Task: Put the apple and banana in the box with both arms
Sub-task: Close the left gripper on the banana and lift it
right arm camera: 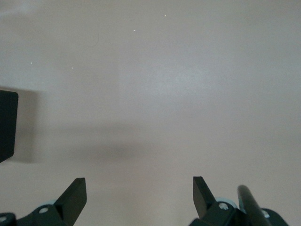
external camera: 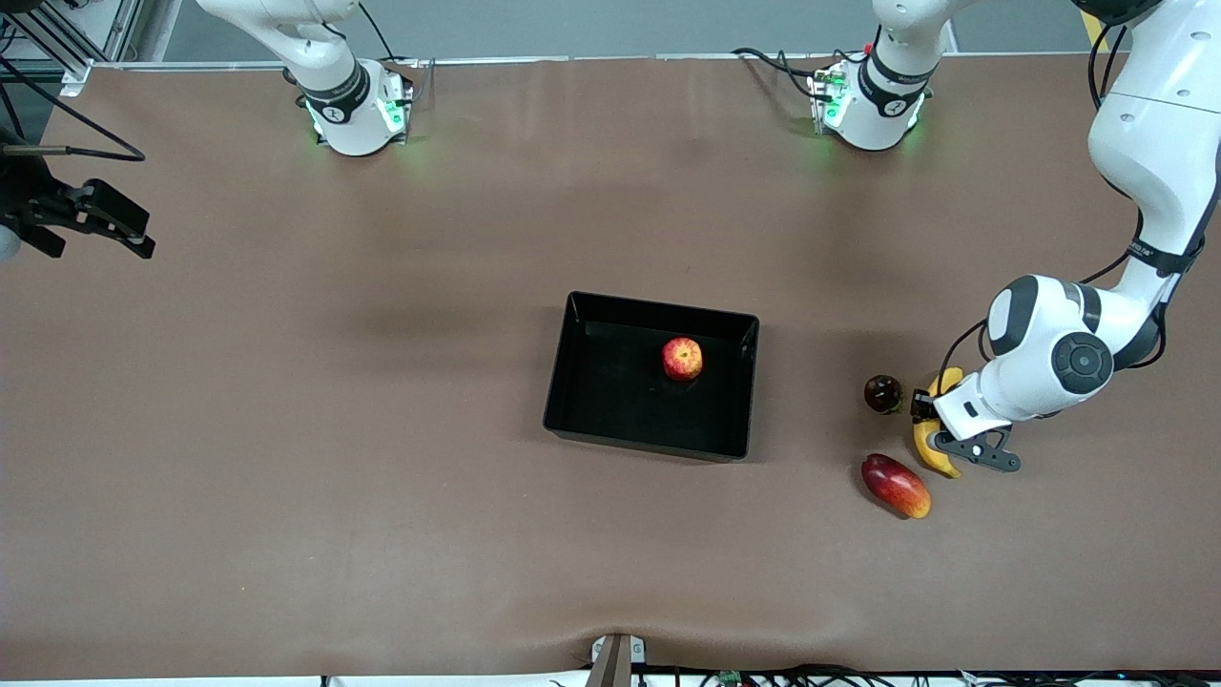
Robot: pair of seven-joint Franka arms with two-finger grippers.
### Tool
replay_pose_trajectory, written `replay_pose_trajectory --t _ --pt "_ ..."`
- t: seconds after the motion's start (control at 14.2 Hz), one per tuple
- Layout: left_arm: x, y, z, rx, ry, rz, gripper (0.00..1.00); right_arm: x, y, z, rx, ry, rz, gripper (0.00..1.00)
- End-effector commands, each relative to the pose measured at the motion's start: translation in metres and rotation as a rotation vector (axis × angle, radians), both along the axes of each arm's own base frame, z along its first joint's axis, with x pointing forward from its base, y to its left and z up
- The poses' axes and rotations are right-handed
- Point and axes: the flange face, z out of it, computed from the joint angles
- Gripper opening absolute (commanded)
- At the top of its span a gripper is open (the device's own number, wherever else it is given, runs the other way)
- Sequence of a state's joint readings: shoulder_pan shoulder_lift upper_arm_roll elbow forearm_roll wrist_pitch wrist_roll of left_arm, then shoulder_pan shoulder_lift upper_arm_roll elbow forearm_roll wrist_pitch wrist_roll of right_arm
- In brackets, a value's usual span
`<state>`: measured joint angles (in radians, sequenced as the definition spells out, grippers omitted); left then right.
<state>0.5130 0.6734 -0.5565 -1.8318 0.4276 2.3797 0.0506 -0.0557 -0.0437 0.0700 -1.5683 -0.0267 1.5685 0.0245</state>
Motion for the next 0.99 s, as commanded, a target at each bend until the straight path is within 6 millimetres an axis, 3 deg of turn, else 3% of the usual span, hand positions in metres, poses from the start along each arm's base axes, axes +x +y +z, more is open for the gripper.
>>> replay_pose_trajectory --t 0.0,0.14,0.42,0.64,0.92 --pt "0.004 -0.028 0.057 0.001 -0.003 0.041 0.00 0.000 0.006 0.005 -0.006 -0.001 0.016 1.00" --pt "0.006 -0.048 0.092 0.015 0.008 0.046 0.00 0.000 0.005 0.004 -0.004 0.003 0.016 1.00" --pt "0.003 -0.109 0.155 0.026 0.051 0.124 0.00 0.000 0.006 0.003 0.004 0.007 0.014 1.00" --pt "-0.008 -0.158 0.169 0.000 0.054 0.179 0.00 -0.003 0.006 0.000 0.032 0.035 0.005 1.00" --pt "-0.033 -0.260 0.173 -0.003 0.048 0.237 0.00 -0.003 0.005 0.000 0.033 0.037 0.004 1.00"
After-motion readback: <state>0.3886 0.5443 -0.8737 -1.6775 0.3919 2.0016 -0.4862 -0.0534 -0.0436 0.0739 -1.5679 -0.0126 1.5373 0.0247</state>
